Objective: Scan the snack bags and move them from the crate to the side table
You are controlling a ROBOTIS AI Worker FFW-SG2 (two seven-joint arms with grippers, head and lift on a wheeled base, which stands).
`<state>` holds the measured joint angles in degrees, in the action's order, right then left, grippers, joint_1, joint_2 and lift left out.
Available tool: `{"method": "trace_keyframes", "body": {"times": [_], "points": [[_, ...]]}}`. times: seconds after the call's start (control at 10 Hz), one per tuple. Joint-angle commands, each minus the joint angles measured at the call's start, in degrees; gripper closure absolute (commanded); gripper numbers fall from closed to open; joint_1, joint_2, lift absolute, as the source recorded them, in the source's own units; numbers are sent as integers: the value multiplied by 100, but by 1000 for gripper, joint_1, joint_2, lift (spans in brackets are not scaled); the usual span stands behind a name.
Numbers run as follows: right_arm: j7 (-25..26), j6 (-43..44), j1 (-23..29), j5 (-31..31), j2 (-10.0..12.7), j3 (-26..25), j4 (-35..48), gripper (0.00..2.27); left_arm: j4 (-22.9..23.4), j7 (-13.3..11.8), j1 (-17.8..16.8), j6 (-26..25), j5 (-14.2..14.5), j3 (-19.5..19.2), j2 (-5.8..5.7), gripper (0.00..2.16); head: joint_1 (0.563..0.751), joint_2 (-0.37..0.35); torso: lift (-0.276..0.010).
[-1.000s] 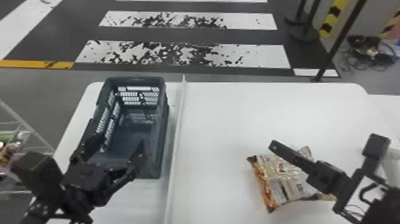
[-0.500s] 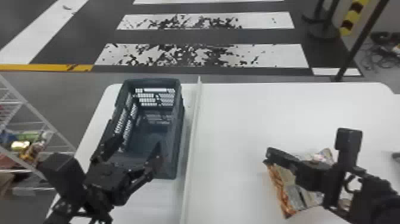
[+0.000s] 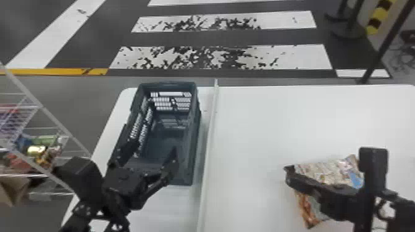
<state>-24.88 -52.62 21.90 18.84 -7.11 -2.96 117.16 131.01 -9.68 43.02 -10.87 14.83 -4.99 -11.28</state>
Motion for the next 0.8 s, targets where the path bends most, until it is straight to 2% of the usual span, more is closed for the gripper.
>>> {"method": "trace_keyframes", "body": {"times": [0.0,0.1,0.7], "points": [[-17,-8,245,23,-115,-82,123,2243,-49,-8,-75,1,37,16,3,53,695,141,-87],[-25,-8,368,58,-203,-144,202,2243,-93,-8,-119,1,46,25,3,53,695,133,-87],[-280,10,790,348,-256,-856,422,2243,-101,-17,-154,1,46,78,12,53,695,54,-87]]}}
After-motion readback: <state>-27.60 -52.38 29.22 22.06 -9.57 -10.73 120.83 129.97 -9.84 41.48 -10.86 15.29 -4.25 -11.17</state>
